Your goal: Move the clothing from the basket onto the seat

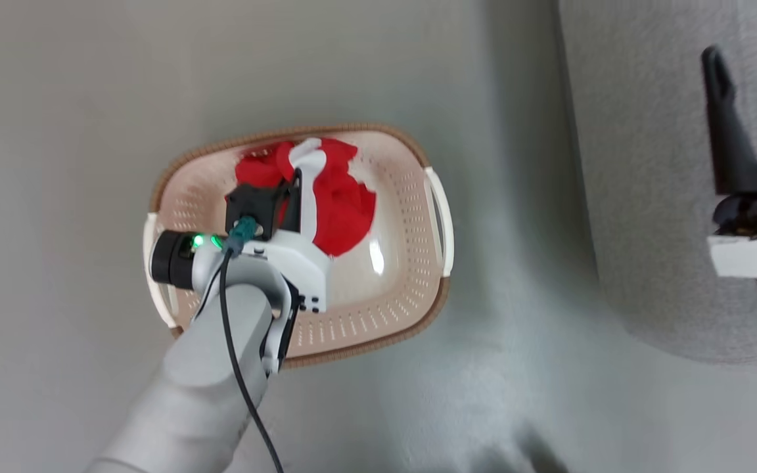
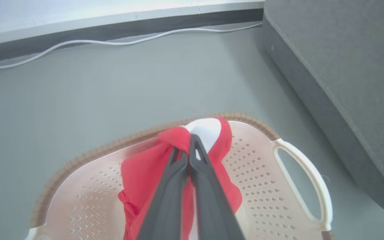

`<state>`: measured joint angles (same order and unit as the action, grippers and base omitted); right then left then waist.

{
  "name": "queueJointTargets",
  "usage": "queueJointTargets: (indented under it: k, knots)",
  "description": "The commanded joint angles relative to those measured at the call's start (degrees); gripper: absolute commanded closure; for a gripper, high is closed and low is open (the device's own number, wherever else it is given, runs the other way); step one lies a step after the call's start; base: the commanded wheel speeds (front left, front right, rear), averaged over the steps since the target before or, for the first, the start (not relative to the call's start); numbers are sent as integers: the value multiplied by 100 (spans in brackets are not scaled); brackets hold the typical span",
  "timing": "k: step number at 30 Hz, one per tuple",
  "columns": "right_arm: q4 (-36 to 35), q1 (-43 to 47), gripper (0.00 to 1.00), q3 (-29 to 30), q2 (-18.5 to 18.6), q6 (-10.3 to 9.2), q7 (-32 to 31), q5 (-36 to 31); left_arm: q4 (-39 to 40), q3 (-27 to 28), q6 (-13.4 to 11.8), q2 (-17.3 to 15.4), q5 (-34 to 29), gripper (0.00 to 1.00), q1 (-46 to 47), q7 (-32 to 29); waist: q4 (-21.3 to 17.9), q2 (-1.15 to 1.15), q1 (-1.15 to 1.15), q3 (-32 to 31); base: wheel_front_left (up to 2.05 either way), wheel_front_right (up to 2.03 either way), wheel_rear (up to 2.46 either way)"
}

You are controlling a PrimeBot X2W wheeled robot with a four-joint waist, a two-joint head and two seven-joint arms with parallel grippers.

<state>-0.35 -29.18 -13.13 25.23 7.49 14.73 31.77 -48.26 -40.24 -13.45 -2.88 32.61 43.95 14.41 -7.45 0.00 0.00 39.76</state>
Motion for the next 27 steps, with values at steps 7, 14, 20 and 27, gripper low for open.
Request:
queueJointTargets:
  k: [7,14,20,27]
  knots:
    - [247,399,0,-292,-88,0,27,-89,1031,1093,244,-43,-928,100,-962,58,73,0,0,-1100,0,0,0]
    - [566,633,0,-435,-268,0,27,-189,1933,1704,562,-19,-1547,100,-1593,59,170,0,0,-1805,0,0,0]
    - [771,882,0,-478,-448,0,27,-274,2872,2007,814,-8,-2012,100,-1866,59,297,0,0,-2242,0,0,0]
    - [1009,1094,0,-606,-639,0,27,-379,3608,2007,1087,-2,-2274,100,-1805,59,426,0,0,-2648,0,0,0]
